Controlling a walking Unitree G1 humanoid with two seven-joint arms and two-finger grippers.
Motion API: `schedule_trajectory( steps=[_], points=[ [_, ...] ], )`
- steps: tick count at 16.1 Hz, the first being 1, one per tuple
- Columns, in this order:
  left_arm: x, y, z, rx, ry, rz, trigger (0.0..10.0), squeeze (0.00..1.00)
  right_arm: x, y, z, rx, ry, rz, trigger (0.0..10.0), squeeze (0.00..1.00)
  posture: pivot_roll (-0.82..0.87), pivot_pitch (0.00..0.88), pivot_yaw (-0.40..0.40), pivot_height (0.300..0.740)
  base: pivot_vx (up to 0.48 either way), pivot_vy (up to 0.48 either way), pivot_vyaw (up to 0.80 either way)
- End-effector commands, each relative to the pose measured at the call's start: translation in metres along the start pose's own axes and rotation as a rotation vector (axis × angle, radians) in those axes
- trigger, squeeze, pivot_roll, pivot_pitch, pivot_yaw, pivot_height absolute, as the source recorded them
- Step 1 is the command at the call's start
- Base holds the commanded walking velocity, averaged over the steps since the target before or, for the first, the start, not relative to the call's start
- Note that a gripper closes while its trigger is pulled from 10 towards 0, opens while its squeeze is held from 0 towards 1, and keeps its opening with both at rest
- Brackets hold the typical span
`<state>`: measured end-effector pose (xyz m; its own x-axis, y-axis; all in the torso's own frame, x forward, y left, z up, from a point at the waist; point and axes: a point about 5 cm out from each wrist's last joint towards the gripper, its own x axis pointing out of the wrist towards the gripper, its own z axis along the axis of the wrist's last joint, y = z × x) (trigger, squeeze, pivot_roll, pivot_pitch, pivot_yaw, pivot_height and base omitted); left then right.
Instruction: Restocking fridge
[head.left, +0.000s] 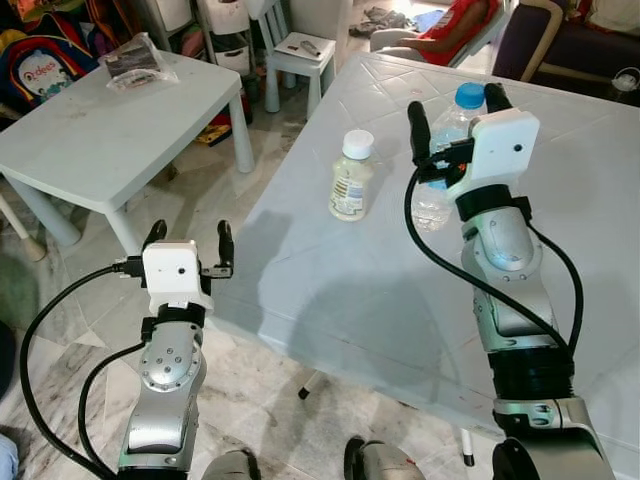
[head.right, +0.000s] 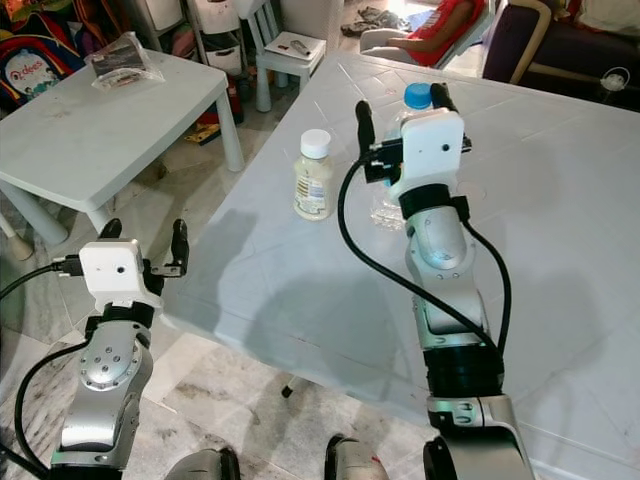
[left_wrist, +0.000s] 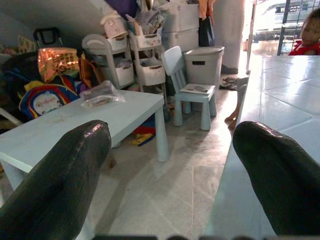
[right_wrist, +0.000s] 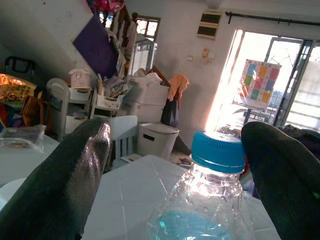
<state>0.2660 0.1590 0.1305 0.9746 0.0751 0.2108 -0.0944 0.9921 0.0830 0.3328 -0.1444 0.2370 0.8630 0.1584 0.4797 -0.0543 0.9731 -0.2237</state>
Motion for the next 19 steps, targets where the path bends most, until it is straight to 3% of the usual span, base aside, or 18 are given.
schedule_trajectory(
  steps=[1,8,12,13,14,15,19],
  points=[
    [0.000,0.001,0.001,0.007,0.000,-0.009,10.0,0.00,-0.002,-0.003,0.003,-0.016,-0.012,-0.023,10.0,0.00,-0.07,0.150,0.002,0.740,0.000,0.000,0.00],
    [0.002,-0.002,0.001,0.004,0.001,-0.026,10.0,0.00,0.007,-0.024,-0.007,-0.045,0.053,-0.088,10.0,0.00,-0.07,0.152,0.007,0.740,0.000,0.000,0.00],
    [0.002,-0.003,0.001,0.005,0.003,-0.031,10.0,0.00,0.016,-0.032,-0.010,-0.007,0.069,-0.118,10.0,0.00,-0.06,0.150,0.013,0.740,0.000,0.000,0.00],
    [0.003,-0.003,0.001,0.005,0.003,-0.033,10.0,0.00,0.018,-0.032,-0.010,-0.002,0.074,-0.114,9.1,0.00,-0.06,0.150,0.014,0.740,0.000,0.000,0.00],
    [0.004,-0.004,0.001,0.005,0.002,-0.036,10.0,0.00,0.021,-0.032,-0.011,0.009,0.084,-0.112,1.6,0.00,-0.06,0.149,0.014,0.740,0.000,0.000,0.00],
    [0.004,-0.004,0.001,0.006,0.000,-0.039,10.0,0.00,0.022,-0.031,-0.014,0.019,0.110,-0.118,0.0,0.00,-0.06,0.148,0.014,0.740,0.000,0.000,0.00],
    [0.004,-0.004,0.001,0.006,0.000,-0.038,10.0,0.00,0.023,-0.028,-0.014,0.021,0.108,-0.108,0.0,0.00,-0.06,0.147,0.012,0.740,0.000,0.000,0.00]
  ],
)
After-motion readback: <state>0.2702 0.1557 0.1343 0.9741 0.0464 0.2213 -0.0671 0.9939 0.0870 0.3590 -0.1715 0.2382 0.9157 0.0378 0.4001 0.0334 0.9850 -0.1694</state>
